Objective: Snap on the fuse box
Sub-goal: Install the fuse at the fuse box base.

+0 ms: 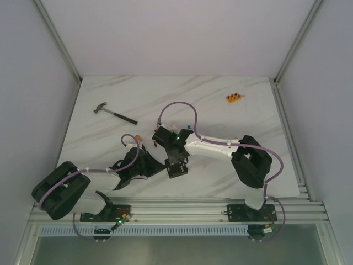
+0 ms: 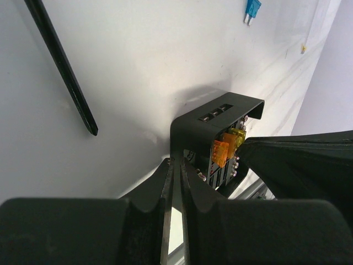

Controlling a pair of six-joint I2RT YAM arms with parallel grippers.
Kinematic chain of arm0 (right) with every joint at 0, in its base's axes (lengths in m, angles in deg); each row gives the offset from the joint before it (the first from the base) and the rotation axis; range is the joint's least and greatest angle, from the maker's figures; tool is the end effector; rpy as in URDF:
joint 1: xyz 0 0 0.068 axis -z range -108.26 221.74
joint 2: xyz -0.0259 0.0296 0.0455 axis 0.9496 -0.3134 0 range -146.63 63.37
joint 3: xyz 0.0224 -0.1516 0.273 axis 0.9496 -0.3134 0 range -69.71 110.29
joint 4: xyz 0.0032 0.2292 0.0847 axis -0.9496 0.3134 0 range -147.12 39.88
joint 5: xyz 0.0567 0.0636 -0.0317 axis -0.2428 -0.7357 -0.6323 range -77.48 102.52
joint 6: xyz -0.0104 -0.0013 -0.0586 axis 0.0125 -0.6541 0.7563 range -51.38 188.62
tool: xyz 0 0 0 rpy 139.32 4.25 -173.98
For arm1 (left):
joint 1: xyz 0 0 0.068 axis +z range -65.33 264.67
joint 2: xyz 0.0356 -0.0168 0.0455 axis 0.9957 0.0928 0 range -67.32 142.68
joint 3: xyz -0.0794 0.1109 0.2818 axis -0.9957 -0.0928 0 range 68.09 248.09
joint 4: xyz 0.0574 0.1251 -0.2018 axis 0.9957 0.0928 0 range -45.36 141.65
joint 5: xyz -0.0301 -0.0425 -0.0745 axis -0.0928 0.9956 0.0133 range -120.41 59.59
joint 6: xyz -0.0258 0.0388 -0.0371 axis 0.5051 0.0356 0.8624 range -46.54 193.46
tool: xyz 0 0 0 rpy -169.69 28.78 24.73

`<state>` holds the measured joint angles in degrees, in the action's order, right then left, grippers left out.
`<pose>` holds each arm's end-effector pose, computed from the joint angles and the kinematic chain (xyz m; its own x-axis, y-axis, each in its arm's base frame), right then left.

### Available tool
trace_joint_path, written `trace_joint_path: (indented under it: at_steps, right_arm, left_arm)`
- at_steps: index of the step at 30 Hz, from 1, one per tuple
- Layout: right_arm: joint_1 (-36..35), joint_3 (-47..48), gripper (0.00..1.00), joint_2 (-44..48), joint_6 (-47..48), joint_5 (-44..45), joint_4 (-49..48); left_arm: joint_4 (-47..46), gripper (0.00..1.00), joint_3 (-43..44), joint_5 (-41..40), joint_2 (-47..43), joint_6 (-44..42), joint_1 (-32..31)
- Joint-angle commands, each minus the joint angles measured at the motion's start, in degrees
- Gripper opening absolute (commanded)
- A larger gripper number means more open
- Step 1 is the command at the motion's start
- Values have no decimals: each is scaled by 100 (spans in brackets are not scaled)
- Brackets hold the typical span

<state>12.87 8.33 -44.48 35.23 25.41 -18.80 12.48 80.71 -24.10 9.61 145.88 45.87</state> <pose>0.2066 0.3232 0.2355 -0.8362 -0.3468 -0.4249 -0.3968 0.9173 0.0322 0.1549 -0.1307 0.1704 -0.7881 -0.5822 -0.1999 -0.1852 0.5341 -0.8249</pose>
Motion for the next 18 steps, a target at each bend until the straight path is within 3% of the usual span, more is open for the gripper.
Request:
trace_joint_path:
  at_steps: [1,18]
  right_arm:
    - [190,-615,0,-491,1,-23,285]
    - [365,-20,0,-1707,513,-306,7]
  left_arm:
    - [286,18,-66,-128,113,70,-30]
    - [168,18,-43,-38,298,79,-39]
